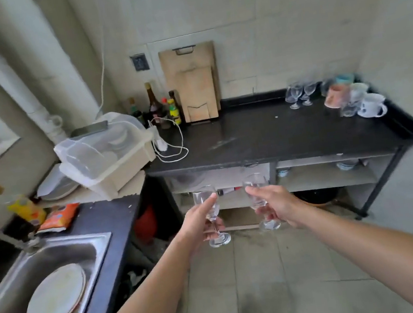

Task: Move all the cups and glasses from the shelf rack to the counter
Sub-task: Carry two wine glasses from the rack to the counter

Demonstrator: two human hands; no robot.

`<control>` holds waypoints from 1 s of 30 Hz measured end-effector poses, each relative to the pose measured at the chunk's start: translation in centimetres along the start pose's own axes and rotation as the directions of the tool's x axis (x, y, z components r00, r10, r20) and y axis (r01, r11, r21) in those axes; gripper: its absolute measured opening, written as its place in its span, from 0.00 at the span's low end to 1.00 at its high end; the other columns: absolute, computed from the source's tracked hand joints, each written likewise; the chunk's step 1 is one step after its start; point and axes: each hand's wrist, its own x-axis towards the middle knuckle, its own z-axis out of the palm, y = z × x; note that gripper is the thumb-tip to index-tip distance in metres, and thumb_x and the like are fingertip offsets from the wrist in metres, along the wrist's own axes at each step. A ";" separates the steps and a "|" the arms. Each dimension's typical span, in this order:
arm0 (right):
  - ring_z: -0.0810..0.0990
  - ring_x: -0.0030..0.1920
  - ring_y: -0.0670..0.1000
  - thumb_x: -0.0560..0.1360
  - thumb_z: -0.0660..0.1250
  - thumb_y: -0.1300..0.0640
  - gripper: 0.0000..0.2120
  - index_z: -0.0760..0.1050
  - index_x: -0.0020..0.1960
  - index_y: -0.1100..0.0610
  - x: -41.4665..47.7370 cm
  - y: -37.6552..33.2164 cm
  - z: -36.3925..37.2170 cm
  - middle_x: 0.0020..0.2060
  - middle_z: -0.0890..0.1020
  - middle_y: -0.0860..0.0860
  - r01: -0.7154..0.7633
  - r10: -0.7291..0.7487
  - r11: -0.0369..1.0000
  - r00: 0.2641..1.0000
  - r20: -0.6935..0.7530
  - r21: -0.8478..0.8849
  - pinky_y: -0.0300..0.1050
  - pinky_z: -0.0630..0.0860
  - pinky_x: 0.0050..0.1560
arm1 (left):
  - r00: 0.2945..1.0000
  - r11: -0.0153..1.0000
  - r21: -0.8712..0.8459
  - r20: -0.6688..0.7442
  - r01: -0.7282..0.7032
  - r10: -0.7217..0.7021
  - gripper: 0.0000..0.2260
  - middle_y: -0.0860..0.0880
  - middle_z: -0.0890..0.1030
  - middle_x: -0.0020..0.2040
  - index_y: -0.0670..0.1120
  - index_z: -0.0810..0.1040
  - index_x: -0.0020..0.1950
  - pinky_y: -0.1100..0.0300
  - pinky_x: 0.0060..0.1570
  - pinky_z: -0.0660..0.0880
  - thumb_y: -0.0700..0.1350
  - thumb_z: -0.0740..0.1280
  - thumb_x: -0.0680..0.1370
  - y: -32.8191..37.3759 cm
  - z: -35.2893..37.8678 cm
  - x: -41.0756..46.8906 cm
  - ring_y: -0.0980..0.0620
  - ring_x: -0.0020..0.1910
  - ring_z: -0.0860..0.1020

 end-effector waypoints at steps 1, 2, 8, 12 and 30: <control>0.81 0.32 0.48 0.69 0.74 0.40 0.25 0.78 0.54 0.59 1.4 -0.3 -1.2 0.44 0.80 0.54 -0.002 0.002 1.000 1.000 -0.028 0.012 0.41 0.68 0.27 | 1.000 1.000 0.021 0.024 0.000 -0.001 0.28 0.43 0.81 0.37 0.46 0.75 0.59 0.59 0.33 0.76 0.64 0.69 0.69 0.9 0.8 2.1 0.47 0.35 0.81; 0.81 0.32 0.49 0.69 0.74 0.40 0.24 0.78 0.53 0.58 2.8 -0.7 -2.4 0.43 0.80 0.55 0.004 -0.003 1.000 0.998 -0.061 0.022 0.41 0.68 0.27 | 0.999 0.999 0.039 0.047 -0.004 0.002 0.27 0.43 0.81 0.37 0.46 0.76 0.59 0.59 0.34 0.76 0.64 0.69 0.70 1.8 1.6 4.2 0.47 0.35 0.81; 0.82 0.32 0.49 0.68 0.75 0.41 0.21 0.76 0.54 0.52 9.7 -3.9 -9.6 0.44 0.83 0.53 0.047 -0.018 0.995 0.957 -0.291 0.093 0.41 0.70 0.27 | 0.981 0.990 0.132 0.190 -0.056 0.030 0.24 0.44 0.81 0.38 0.47 0.75 0.58 0.58 0.35 0.74 0.63 0.68 0.71 9.1 6.9 15.8 0.47 0.37 0.80; 0.85 0.36 0.50 0.69 0.75 0.42 0.20 0.76 0.55 0.52 12.7 -5.8 -14.7 0.48 0.83 0.53 0.053 0.006 0.990 0.908 -0.419 0.131 0.42 0.72 0.28 | 0.954 0.976 0.190 0.297 -0.111 0.051 0.21 0.45 0.81 0.37 0.49 0.74 0.56 0.58 0.35 0.75 0.62 0.67 0.73 13.8 11.4 21.9 0.48 0.36 0.81; 0.86 0.44 0.51 0.67 0.76 0.46 0.21 0.78 0.54 0.56 30.2 -8.9 -40.6 0.46 0.84 0.54 -0.001 0.094 0.985 0.846 -0.525 0.173 0.43 0.74 0.34 | 0.923 0.964 0.246 0.384 -0.099 -0.003 0.21 0.44 0.81 0.45 0.42 0.73 0.56 0.55 0.40 0.75 0.53 0.74 0.71 22.4 35.0 44.6 0.47 0.41 0.81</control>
